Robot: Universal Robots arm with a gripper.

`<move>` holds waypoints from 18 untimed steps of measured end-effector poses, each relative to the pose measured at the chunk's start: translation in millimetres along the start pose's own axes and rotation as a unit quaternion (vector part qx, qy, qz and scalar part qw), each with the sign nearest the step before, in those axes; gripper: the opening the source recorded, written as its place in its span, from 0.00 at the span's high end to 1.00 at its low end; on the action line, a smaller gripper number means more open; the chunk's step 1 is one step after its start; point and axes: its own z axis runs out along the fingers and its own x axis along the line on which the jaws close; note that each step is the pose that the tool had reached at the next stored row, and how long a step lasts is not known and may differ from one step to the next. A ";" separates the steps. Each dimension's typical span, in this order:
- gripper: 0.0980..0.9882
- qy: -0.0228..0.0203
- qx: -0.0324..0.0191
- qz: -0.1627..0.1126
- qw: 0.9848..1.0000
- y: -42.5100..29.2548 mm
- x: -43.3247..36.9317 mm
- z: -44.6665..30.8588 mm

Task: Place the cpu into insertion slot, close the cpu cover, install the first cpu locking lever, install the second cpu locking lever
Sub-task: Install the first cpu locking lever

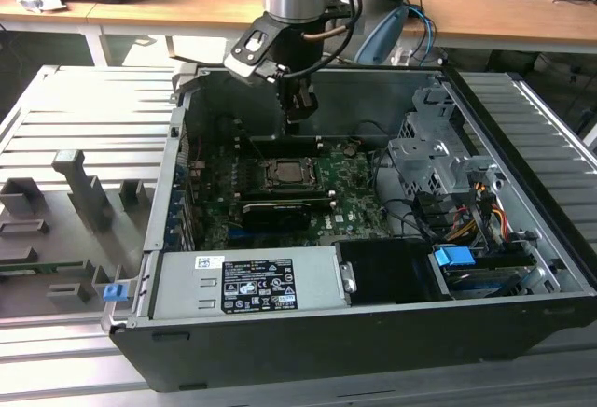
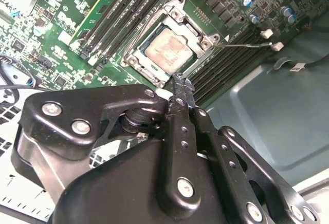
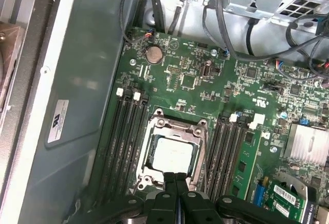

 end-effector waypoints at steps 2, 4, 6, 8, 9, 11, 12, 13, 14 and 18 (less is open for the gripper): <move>0.99 0.000 0.000 -0.003 1.000 0.0 0.0 0.0; 0.99 0.000 0.000 -0.009 1.000 0.0 0.0 0.1; 0.99 0.001 0.000 -0.017 1.000 0.0 0.0 0.0; 0.99 0.001 0.000 -0.032 0.999 0.0 0.0 0.0; 0.99 0.001 0.000 -0.043 0.999 0.0 0.0 0.0; 0.99 0.002 0.000 -0.054 0.999 0.0 0.0 0.0; 0.99 0.002 0.000 -0.072 0.997 -0.1 0.0 0.0; 0.99 0.002 0.000 -0.081 0.997 0.0 0.0 0.0; 0.99 0.003 0.000 -0.094 0.996 -0.1 0.0 0.0; 0.99 0.004 0.000 -0.132 0.991 -0.1 0.0 0.0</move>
